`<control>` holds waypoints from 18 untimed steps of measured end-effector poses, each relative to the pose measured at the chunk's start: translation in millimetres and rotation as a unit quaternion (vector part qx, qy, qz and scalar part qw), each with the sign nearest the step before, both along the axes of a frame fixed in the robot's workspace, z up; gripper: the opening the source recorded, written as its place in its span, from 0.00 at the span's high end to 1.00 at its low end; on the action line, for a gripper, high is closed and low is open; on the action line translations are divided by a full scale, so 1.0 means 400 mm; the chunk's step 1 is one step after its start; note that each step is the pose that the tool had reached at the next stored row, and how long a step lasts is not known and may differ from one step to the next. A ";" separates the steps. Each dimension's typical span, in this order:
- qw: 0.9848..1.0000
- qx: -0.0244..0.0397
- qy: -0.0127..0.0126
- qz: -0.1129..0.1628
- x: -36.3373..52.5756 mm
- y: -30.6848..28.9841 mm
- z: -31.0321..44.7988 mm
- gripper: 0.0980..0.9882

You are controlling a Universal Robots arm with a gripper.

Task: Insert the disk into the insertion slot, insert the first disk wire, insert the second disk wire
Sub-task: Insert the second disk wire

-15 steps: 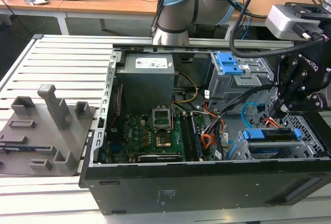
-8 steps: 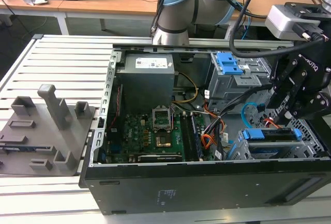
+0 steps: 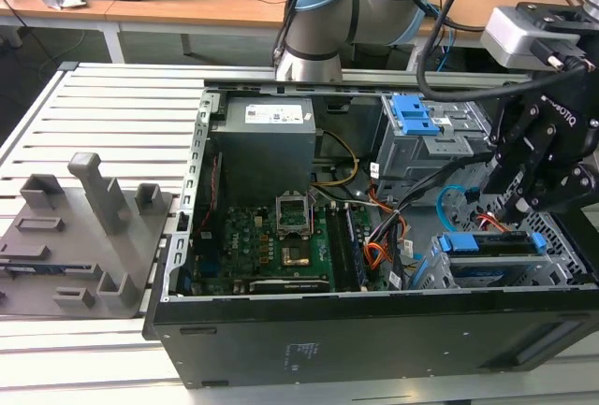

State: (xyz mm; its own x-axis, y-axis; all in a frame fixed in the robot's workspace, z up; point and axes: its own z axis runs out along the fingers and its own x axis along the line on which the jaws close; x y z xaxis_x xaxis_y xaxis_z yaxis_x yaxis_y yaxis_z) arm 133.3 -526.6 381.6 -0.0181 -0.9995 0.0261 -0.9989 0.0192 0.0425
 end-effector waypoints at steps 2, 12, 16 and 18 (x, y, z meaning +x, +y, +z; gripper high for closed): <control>1.000 0.000 0.000 0.000 0.001 0.013 0.000 0.64; 1.000 0.000 0.000 0.019 0.001 0.052 0.000 0.64; 0.998 0.000 0.000 0.069 0.001 0.054 -0.001 0.64; 0.997 0.000 0.000 0.072 -0.015 0.058 -0.007 0.64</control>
